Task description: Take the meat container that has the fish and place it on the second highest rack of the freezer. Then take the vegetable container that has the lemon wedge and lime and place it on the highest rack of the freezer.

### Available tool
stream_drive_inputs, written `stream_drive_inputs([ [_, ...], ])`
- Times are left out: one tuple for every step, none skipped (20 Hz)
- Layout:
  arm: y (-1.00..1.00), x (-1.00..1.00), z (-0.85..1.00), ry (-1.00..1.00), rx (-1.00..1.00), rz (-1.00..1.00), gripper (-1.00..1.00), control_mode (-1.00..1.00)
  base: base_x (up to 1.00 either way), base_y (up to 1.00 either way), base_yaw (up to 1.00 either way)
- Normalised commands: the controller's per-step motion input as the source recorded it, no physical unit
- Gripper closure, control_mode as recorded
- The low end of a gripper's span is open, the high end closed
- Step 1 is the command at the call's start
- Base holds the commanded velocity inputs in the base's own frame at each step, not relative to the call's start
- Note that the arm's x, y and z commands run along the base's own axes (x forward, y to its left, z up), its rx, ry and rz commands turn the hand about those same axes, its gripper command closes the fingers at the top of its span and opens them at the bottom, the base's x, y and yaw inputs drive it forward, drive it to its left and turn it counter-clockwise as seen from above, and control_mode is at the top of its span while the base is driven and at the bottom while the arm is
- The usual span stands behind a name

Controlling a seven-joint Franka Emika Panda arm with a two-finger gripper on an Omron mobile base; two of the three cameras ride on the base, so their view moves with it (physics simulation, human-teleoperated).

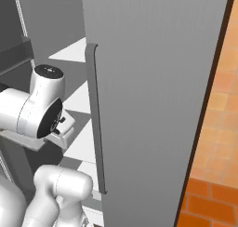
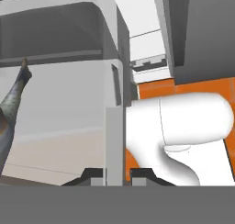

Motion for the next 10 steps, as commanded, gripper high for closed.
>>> stream_drive_inputs([
  [0.00,-0.03,0.44,0.04,0.17,-0.31,1.00,-1.00,0.00,0.00,0.00],
  [-0.02,0.00,0.44,0.06,0.17,-0.38,1.00,-1.00,0.00,0.00,0.00],
  [0.00,0.00,0.43,0.07,0.17,-0.47,1.00,-1.00,0.00,0.00,0.00],
  [0.00,0.00,0.27,0.10,0.14,-0.50,1.00,-1.00,0.00,0.00,0.00],
  [0.00,0.11,0.12,0.11,0.09,-0.53,1.00,-1.00,0.00,0.00,0.00],
  [0.04,0.26,0.00,0.12,0.05,-0.54,1.00,-1.00,0.00,0.00,0.00],
  [0.11,0.49,0.00,0.12,0.02,-0.56,1.00,-1.00,0.00,0.00,0.00],
  [0.11,0.54,0.00,0.11,0.01,-0.57,1.00,-1.00,0.00,0.00,0.00],
  [0.00,0.56,0.00,0.03,0.00,-0.58,1.00,-1.00,0.00,0.00,0.00],
  [0.00,0.51,0.00,0.00,0.00,-0.58,1.00,-1.00,0.00,0.00,0.00],
])
